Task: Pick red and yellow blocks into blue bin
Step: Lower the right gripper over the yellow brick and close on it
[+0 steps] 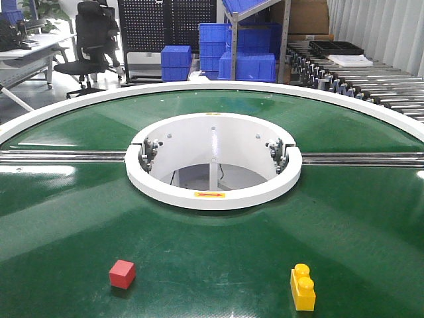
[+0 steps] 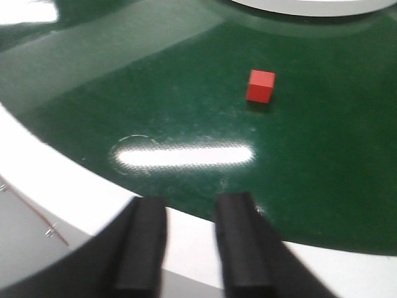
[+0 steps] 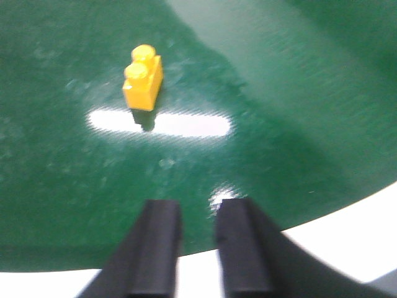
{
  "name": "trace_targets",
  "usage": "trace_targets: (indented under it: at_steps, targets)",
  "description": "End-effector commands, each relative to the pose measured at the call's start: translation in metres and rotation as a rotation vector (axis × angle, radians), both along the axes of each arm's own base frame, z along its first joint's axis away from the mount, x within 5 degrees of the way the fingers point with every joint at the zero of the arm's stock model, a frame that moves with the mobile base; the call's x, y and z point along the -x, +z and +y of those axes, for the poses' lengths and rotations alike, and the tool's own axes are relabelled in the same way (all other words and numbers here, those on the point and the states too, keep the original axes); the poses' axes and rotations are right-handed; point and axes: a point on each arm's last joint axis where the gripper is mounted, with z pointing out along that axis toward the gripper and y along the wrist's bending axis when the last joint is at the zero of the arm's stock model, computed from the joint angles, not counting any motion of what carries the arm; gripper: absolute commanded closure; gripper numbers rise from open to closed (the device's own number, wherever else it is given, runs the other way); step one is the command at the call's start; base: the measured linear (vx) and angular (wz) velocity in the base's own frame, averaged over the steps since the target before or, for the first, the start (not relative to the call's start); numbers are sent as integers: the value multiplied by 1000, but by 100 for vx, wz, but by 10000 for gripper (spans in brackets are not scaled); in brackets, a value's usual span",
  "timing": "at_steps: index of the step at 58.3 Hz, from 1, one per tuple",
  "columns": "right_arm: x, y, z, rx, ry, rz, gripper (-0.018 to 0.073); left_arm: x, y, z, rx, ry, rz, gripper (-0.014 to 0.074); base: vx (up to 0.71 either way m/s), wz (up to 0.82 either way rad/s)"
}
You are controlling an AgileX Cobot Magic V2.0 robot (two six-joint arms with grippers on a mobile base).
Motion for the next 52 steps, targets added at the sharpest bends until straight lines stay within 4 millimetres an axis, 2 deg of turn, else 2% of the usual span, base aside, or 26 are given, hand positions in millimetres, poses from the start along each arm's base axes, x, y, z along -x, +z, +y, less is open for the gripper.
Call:
trace_targets:
  at_steps: [1, 8, 9, 16, 23, 33, 44, 52]
  targets:
    - [-12, 12, 3, -8, 30, -71, 71, -4, 12, -4, 9, -56, -79, 73, 0, 0]
    - [-23, 6, 17, 34, 159, -42, -80, -8, 0, -8, 1, -108, -64, -4, 0, 0]
    - [-33, -1, 29, 67, 230, 14, -97, -9, -8, -10, 0, -134, -49, -6, 0, 0]
    - [-55, -2, 39, 110, 223, 112, -76, -10, -8, -11, 0, -148, -52, 16, 0, 0]
    - [-86, 5, 43, 88, 127, 173, -45, -9, -8, -12, 1, -151, -51, 34, 0, 0]
    - [-129, 15, 57, 49, 105, 200, -31, -9, -8, -12, 2, -150, -51, 57, 0, 0]
    - [-176, 9, 70, 59, 104, 259, -31, -9, -8, -12, 2, -150, -51, 62, 0, 0]
    - [-210, -5, 79, 42, 76, 299, -31, -9, -8, -12, 2, -150, -51, 62, 0, 0]
